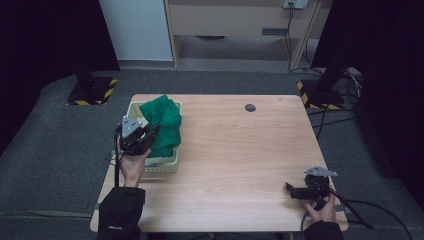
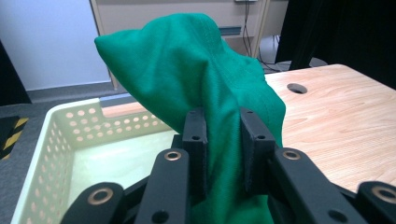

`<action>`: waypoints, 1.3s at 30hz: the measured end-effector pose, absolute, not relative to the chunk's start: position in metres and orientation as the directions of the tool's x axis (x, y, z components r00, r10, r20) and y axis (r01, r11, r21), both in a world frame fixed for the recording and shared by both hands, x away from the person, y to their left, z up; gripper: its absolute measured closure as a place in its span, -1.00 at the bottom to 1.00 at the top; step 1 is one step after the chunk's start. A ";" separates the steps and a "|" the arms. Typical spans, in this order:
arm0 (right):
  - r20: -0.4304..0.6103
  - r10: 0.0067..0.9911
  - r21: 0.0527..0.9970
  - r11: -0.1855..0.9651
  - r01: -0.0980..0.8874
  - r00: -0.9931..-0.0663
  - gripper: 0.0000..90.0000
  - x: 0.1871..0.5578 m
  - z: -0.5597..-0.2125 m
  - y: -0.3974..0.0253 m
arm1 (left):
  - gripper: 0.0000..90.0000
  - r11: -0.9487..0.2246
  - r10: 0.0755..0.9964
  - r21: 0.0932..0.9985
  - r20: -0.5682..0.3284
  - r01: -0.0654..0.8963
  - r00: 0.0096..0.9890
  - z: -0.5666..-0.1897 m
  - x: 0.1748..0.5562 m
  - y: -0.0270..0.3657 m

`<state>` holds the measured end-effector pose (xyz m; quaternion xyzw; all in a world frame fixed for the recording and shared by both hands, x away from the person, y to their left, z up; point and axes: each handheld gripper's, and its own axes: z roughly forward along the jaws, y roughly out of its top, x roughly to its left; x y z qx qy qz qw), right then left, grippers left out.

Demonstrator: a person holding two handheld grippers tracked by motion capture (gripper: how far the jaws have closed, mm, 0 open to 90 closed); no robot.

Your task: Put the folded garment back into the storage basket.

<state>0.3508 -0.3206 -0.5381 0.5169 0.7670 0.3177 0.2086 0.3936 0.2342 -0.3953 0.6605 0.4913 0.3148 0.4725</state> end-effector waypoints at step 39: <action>0.008 0.926 0.703 0.264 0.661 -0.378 -1.00 0.351 -0.538 -0.321 | 0.67 -0.075 0.966 0.903 -0.039 0.422 0.257 -0.424 0.401 0.260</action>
